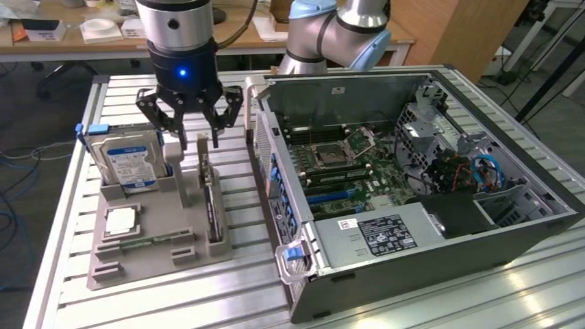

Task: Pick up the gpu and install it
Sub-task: 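Pick up the gpu and move the gpu toward the slot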

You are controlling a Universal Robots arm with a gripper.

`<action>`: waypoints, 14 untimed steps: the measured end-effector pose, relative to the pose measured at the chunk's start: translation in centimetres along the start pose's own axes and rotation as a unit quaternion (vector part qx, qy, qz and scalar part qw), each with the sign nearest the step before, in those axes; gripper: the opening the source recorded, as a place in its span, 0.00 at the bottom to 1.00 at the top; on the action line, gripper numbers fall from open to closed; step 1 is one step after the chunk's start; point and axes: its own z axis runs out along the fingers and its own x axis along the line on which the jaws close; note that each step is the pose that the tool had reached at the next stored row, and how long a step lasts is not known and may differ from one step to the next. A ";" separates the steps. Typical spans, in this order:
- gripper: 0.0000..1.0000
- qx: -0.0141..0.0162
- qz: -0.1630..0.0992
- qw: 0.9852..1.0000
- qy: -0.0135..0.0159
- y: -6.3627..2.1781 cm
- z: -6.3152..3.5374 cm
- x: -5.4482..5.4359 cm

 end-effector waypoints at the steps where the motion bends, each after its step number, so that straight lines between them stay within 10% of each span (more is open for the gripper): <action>1: 0.53 0.000 0.000 1.000 0.000 -0.01 0.18 0.0; 14: 0.53 0.002 0.003 1.000 0.000 -0.30 2.31 0.1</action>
